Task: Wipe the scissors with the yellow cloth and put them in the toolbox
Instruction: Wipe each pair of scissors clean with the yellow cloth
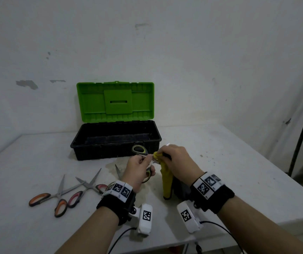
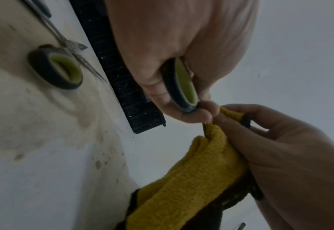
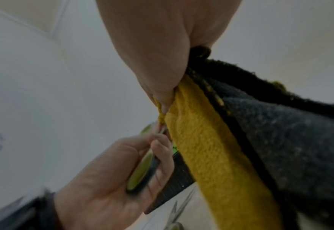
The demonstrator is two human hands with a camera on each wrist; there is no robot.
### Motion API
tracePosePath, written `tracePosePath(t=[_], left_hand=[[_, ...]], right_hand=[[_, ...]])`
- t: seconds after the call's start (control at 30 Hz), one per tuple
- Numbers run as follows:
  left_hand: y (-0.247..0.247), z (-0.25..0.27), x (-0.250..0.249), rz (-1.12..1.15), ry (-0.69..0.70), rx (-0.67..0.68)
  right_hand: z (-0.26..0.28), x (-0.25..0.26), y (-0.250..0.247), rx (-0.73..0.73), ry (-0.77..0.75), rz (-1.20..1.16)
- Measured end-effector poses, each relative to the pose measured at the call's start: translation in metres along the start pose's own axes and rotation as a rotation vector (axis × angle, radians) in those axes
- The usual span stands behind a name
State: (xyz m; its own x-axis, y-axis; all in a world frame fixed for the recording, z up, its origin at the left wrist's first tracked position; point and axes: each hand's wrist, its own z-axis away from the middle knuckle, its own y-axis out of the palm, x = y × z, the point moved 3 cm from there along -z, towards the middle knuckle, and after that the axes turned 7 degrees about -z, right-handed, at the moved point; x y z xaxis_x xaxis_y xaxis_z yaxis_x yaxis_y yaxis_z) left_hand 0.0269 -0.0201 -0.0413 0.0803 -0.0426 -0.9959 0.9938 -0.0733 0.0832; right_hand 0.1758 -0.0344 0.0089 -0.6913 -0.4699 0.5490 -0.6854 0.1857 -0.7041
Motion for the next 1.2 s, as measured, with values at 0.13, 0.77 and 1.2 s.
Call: tracePosePath(t=[0.13,0.77,1.2], left_hand=[[0.000,0.002,0.000,-0.010,0.002,0.027],[-0.005,0.003,0.008,-0.057,-0.022,-0.010],[0.004,0.009,-0.007,0.190,-0.140,-0.010]], right_hand=[[-0.005,-0.008,-0.001,-0.063,0.048,0.024],[-0.006,-0.017,-0.028,-0.173,0.205,0.019],[0.003,0.021,0.002,-0.044,0.044,-0.064]])
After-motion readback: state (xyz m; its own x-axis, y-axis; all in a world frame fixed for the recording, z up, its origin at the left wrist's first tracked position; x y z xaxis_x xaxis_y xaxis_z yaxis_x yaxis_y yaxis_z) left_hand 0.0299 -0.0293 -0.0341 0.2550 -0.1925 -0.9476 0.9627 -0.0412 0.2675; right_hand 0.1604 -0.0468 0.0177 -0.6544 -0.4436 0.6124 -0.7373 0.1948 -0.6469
